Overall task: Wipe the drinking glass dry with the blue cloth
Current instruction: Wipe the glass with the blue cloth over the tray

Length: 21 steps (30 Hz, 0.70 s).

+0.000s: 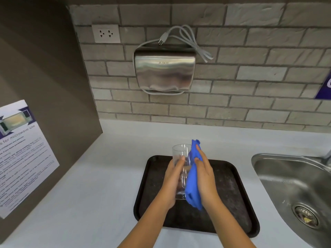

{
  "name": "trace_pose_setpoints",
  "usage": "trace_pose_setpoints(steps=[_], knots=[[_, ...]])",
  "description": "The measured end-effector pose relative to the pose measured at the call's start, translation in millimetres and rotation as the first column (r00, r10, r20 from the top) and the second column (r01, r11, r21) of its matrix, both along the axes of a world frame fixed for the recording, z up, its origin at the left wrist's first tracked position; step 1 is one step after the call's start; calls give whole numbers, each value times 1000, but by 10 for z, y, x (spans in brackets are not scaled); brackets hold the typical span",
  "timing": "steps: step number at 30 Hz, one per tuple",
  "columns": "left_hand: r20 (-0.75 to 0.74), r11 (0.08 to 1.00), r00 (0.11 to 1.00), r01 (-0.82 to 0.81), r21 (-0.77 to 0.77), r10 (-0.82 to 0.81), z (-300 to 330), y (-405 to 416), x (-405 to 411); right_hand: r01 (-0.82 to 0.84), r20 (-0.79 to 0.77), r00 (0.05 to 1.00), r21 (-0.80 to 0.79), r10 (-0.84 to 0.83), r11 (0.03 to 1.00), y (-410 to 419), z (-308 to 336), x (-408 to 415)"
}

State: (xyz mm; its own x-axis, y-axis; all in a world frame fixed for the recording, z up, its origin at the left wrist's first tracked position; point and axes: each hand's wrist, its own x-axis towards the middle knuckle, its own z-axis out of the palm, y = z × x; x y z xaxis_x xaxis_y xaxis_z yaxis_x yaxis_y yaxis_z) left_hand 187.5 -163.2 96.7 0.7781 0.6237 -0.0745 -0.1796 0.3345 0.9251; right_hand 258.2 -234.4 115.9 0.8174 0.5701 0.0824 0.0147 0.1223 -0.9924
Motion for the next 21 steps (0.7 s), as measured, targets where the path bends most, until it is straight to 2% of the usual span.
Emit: trace_pose_setpoints(steps=[3, 5, 6, 7, 9, 10, 11, 12, 13, 15, 16, 17, 19, 21], knots=[[8, 999, 1000, -20, -50, 20, 18, -48, 45, -31, -317, 948, -28, 21, 999, 49, 120, 164], [-5, 998, 999, -53, -37, 52, 59, -37, 72, -6, -317, 948, -59, -13, 998, 24, 111, 111], [-22, 996, 996, -84, -34, 84, 80, -24, 78, 7, -214, 977, -77, -23, 997, -9, 74, 36], [-40, 992, 992, -117, -40, 116, 89, 0, 85, 25, -28, 999, -103, -28, 994, -47, 22, -65], [-72, 985, 983, -170, -26, 168, 52, 75, 92, 43, 371, 928, -165, 22, 985, -106, -93, -264], [-79, 984, 981, -179, -20, 177, 19, 103, 85, 46, 470, 882, -177, 43, 983, -120, -148, -323], [-71, 986, 984, -167, -9, 166, 13, 109, 72, 42, 504, 862, -170, 50, 985, -118, -191, -330], [-50, 990, 989, -140, 11, 141, 13, 100, 53, 29, 476, 878, -155, 49, 988, -109, -195, -307], [-28, 994, 994, -103, 35, 104, 23, 86, 37, 13, 384, 923, -124, 36, 992, -78, -194, -252], [-32, 998, 999, -36, 43, 38, 52, 36, 14, 10, 58, 998, -56, -7, 998, 7, -155, -89], [-46, 999, 999, -22, 24, 23, 74, 6, 10, 19, -85, 996, -67, -24, 998, 36, -130, 2], [-62, 1000, 998, -19, 10, 20, 98, -11, 14, 17, -164, 986, -87, -31, 996, 43, -101, 47], [-78, 1000, 997, -16, -27, 14, 127, -12, 21, 33, -117, 992, -106, -45, 994, 14, -83, -1], [-65, 995, 998, -16, -99, 10, 123, 15, 16, 46, 155, 988, -135, -24, 990, -51, -103, -153]])
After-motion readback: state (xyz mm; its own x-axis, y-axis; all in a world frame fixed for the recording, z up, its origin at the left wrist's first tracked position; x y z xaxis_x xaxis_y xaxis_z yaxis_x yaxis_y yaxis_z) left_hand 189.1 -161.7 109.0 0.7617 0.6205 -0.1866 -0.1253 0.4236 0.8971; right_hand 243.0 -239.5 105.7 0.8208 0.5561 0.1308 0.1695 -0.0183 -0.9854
